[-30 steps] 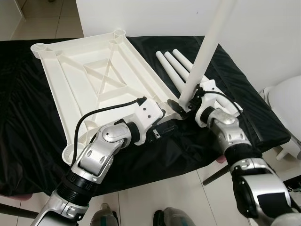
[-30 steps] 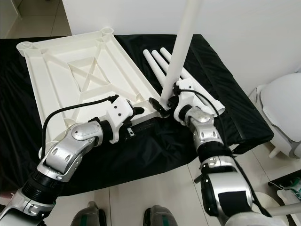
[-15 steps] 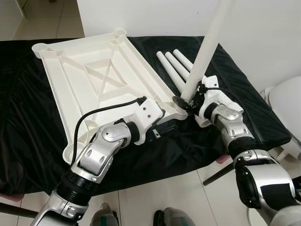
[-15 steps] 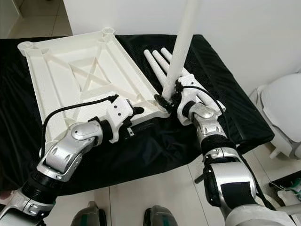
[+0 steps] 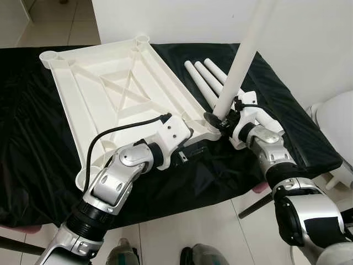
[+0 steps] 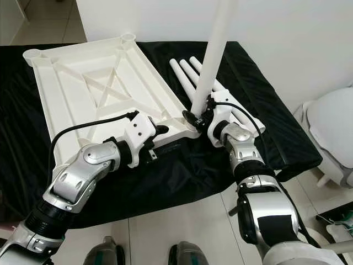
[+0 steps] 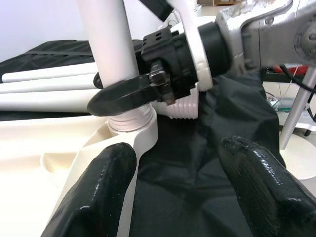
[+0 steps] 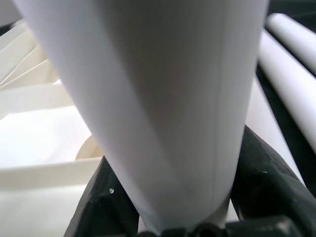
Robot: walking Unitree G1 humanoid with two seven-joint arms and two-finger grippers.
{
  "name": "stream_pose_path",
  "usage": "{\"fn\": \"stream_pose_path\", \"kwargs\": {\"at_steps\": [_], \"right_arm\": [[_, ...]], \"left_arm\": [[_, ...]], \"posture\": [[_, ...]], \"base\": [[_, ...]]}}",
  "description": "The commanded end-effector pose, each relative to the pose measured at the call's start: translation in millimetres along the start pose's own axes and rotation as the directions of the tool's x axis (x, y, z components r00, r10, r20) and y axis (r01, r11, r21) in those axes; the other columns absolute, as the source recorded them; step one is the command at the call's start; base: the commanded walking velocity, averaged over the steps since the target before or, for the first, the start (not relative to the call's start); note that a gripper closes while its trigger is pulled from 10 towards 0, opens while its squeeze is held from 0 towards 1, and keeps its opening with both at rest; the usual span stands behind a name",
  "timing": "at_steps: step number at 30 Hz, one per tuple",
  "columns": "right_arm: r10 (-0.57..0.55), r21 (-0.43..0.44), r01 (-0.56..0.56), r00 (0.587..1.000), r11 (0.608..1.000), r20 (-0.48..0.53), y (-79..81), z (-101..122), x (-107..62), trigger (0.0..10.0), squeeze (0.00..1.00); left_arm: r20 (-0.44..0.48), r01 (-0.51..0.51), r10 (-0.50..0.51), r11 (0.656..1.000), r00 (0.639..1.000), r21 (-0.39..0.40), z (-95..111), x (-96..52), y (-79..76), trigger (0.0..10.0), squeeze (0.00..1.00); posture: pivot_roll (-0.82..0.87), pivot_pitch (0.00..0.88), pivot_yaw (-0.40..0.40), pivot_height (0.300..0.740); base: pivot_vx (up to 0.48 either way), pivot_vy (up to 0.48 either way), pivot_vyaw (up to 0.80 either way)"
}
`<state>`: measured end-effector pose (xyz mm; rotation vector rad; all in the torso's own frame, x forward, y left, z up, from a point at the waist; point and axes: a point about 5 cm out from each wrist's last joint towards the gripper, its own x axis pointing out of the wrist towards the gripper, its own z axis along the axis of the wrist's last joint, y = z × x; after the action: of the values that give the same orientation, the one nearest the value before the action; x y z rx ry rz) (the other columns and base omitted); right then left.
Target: Building children table
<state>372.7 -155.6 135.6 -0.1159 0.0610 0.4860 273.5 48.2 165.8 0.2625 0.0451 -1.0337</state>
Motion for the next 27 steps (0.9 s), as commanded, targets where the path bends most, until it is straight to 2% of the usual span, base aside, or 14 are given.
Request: {"fn": "stream_pose_path", "kwargs": {"at_steps": [1, 3, 6, 7, 10, 13, 15, 16, 18, 26, 27], "right_arm": [[-0.092, 0.069, 0.095, 0.994, 0.993, -0.050, 3.1, -11.4, -0.4, 10.0, 0.00], [-0.092, 0.069, 0.095, 0.994, 0.993, -0.050, 3.1, -11.4, -0.4, 10.0, 0.00], [-0.267, 0.157, 0.267, 0.964, 0.951, -0.022, 13.8, -7.3, 4.3, 10.0, 0.00], [-0.267, 0.157, 0.267, 0.964, 0.951, -0.022, 13.8, -7.3, 4.3, 10.0, 0.00], [-0.372, 0.203, 0.369, 0.928, 0.907, -0.022, 28.0, -7.7, 5.8, 10.0, 0.00], [-0.389, 0.206, 0.384, 0.921, 0.900, -0.018, 33.1, -7.2, 6.5, 10.0, 0.00], [-0.468, 0.241, 0.459, 0.884, 0.855, -0.025, 45.1, -2.7, 10.3, 10.0, 0.00], [-0.468, 0.241, 0.459, 0.884, 0.855, -0.025, 45.1, -2.7, 10.3, 10.0, 0.00], [-0.480, 0.262, 0.464, 0.877, 0.846, -0.004, 60.8, 8.3, 17.1, 10.0, 0.00], [-0.467, 0.251, 0.455, 0.884, 0.855, -0.011, 60.5, 7.7, 14.7, 10.0, 0.00], [-0.463, 0.259, 0.449, 0.886, 0.855, -0.008, 60.1, 7.6, 13.9, 10.0, 1.00]], "left_arm": [[0.001, 0.002, -0.002, 1.000, 1.000, -0.002, 1.2, -0.1, -1.9, 10.0, 0.00], [0.001, 0.002, -0.002, 1.000, 1.000, -0.002, 1.2, -0.1, -1.9, 10.0, 0.00], [0.002, 0.005, -0.005, 1.000, 1.000, -0.004, 1.2, 0.1, -2.6, 10.0, 0.00], [0.002, 0.005, -0.005, 1.000, 1.000, -0.004, 1.2, 0.1, -2.6, 10.0, 0.00], [-0.001, 0.009, -0.009, 1.000, 1.000, -0.004, 0.6, 0.6, -2.9, 10.0, 0.00], [-0.001, 0.010, -0.010, 1.000, 1.000, -0.004, 0.6, 0.5, -3.1, 10.0, 0.00], [-0.001, 0.014, -0.014, 1.000, 1.000, -0.005, 0.3, 1.4, -4.3, 10.0, 0.00], [-0.001, 0.014, -0.014, 1.000, 1.000, -0.005, 0.3, 1.4, -4.3, 10.0, 0.00], [0.004, 0.018, -0.018, 1.000, 1.000, -0.009, 0.7, 3.1, -6.4, 10.0, 0.00], [0.001, 0.004, -0.004, 1.000, 1.000, -0.006, -0.7, 1.8, -3.4, 10.0, 0.00], [0.001, 0.000, 0.000, 1.000, 1.000, -0.004, -0.8, 1.7, -2.4, 10.0, 0.00]], "posture": [[-0.04, 0.000, -0.045, 0.740], [-0.04, 0.000, -0.045, 0.740], [-0.05, 0.000, -0.040, 0.740], [-0.05, 0.000, -0.040, 0.740], [-0.05, 0.000, -0.038, 0.740], [-0.05, 0.000, -0.038, 0.740], [-0.05, 0.000, -0.044, 0.740], [-0.05, 0.000, -0.044, 0.740], [-0.04, 0.000, -0.051, 0.740], [-0.04, 0.000, -0.065, 0.740], [-0.04, 0.000, -0.068, 0.740]], "base": [[0.000, 0.000, 0.00], [0.000, 0.000, 0.00], [0.000, 0.000, 0.00], [0.000, 0.000, 0.00], [0.000, 0.000, 0.00], [0.000, 0.000, 0.00], [0.000, 0.000, 0.00], [0.000, 0.000, 0.00], [0.000, 0.000, 0.00], [0.000, 0.000, 0.00], [0.000, 0.000, 0.00]]}}
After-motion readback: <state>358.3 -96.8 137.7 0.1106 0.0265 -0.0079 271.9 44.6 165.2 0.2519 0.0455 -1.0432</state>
